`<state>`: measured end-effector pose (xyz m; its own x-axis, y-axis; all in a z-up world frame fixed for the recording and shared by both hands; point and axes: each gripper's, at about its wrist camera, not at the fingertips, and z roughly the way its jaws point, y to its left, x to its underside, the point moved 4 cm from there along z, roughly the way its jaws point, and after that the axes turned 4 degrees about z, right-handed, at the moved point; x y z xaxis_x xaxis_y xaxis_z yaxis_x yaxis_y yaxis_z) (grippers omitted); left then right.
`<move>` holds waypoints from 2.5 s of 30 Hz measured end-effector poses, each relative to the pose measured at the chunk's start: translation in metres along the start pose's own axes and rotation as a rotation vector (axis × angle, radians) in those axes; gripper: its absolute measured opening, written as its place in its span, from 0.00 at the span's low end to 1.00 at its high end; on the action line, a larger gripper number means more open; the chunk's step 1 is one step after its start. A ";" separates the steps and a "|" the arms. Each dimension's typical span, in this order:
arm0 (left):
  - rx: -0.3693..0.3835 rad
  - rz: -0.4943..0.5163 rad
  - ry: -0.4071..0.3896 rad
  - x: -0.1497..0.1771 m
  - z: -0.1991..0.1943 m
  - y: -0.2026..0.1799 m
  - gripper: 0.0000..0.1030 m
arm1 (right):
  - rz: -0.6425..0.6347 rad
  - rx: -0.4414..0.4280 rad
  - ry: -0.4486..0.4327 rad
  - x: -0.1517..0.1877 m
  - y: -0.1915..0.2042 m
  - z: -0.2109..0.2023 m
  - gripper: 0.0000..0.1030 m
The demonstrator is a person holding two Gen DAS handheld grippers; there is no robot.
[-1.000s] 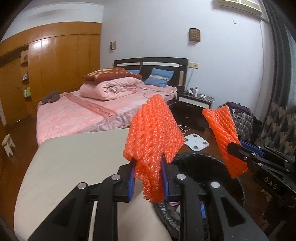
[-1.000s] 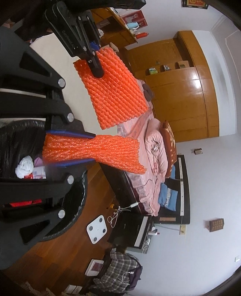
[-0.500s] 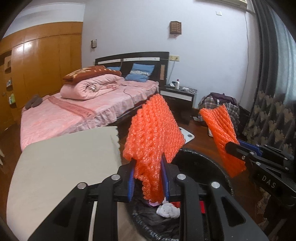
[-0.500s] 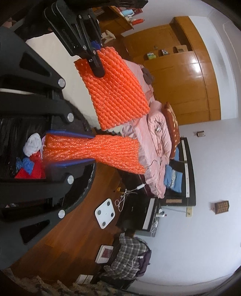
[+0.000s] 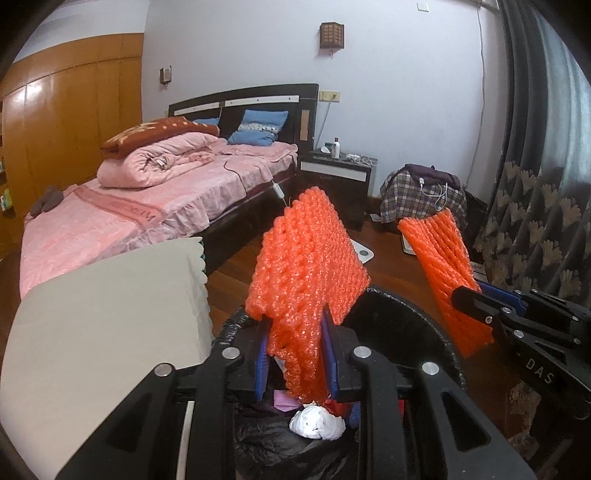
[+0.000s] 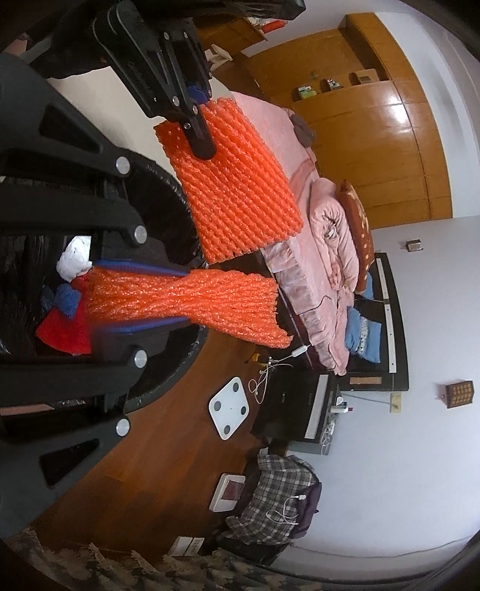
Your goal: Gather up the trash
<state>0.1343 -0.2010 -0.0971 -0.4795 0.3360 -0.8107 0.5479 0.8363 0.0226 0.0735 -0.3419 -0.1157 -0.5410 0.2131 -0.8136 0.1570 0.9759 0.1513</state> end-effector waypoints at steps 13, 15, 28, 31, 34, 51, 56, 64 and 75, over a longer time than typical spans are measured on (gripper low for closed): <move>0.030 0.001 0.082 0.015 0.046 -0.008 0.23 | 0.018 0.011 0.065 0.014 -0.013 0.035 0.20; 0.035 -0.001 0.097 0.018 0.052 -0.008 0.24 | 0.018 0.013 0.076 0.018 -0.014 0.041 0.21; 0.014 -0.036 0.125 0.027 0.056 0.014 0.74 | -0.003 0.081 0.117 0.032 -0.024 0.062 0.75; -0.006 -0.046 0.117 0.026 0.046 0.025 0.79 | -0.005 0.078 0.112 0.031 -0.022 0.055 0.86; -0.035 -0.044 0.092 0.024 0.030 0.033 0.84 | -0.003 0.067 0.104 0.030 -0.017 0.045 0.89; -0.172 -0.062 -0.005 0.015 -0.072 0.061 0.94 | -0.040 -0.051 0.010 -0.010 0.046 -0.030 0.95; -0.197 -0.061 -0.043 0.011 -0.102 0.063 0.94 | -0.059 -0.068 -0.012 -0.020 0.062 -0.054 0.95; -0.221 -0.071 -0.090 0.003 -0.139 0.064 0.94 | -0.081 -0.080 -0.054 -0.032 0.081 -0.086 0.95; -0.243 -0.077 -0.124 0.002 -0.166 0.064 0.94 | -0.103 -0.088 -0.074 -0.036 0.093 -0.102 0.95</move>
<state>0.0545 -0.0752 -0.0001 -0.4172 0.2246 -0.8806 0.3254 0.9417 0.0860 0.0236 -0.2541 -0.0154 -0.4879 0.1114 -0.8657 0.0293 0.9934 0.1113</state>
